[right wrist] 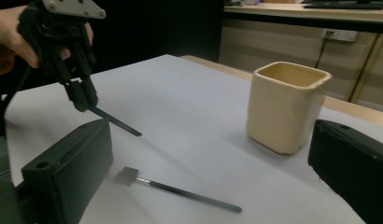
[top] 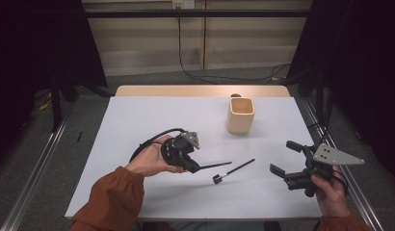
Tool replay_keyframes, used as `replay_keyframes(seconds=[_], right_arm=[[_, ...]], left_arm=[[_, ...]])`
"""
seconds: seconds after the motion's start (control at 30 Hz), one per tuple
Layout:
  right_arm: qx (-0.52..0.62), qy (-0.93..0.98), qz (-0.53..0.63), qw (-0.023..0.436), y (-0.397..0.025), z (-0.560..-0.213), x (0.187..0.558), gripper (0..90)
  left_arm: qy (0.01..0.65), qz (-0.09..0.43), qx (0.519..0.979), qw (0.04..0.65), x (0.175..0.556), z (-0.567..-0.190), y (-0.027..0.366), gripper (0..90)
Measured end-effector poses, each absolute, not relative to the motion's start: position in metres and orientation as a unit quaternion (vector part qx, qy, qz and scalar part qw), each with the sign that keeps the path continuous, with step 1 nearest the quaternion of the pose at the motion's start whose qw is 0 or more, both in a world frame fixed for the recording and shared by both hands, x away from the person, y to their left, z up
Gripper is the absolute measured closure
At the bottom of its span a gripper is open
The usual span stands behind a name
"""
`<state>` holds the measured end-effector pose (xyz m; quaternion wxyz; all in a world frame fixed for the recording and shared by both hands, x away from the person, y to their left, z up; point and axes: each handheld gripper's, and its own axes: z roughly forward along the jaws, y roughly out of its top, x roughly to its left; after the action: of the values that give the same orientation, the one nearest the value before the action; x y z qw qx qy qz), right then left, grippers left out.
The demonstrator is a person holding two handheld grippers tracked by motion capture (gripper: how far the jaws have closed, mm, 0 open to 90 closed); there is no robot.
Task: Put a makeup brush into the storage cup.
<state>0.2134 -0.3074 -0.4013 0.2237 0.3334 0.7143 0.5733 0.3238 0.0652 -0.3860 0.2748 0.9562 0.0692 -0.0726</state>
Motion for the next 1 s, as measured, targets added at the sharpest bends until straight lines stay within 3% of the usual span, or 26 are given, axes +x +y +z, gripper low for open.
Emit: replay_keyframes(seconds=[0.47, 1.0], right_arm=[[0.305, 0.747, 0.566, 0.167, -0.280, -0.383, 0.241, 0.0], [0.232, 0.838, 0.483, 0.106, -0.237, -0.368, 0.270, 1.0]], left_arm=[[0.071, -0.077, 0.955, 0.279, 0.325, -0.387, 0.062, 83.7], [0.058, -0.082, 0.957, 0.271, 0.324, -0.385, 0.055, 83.7]])
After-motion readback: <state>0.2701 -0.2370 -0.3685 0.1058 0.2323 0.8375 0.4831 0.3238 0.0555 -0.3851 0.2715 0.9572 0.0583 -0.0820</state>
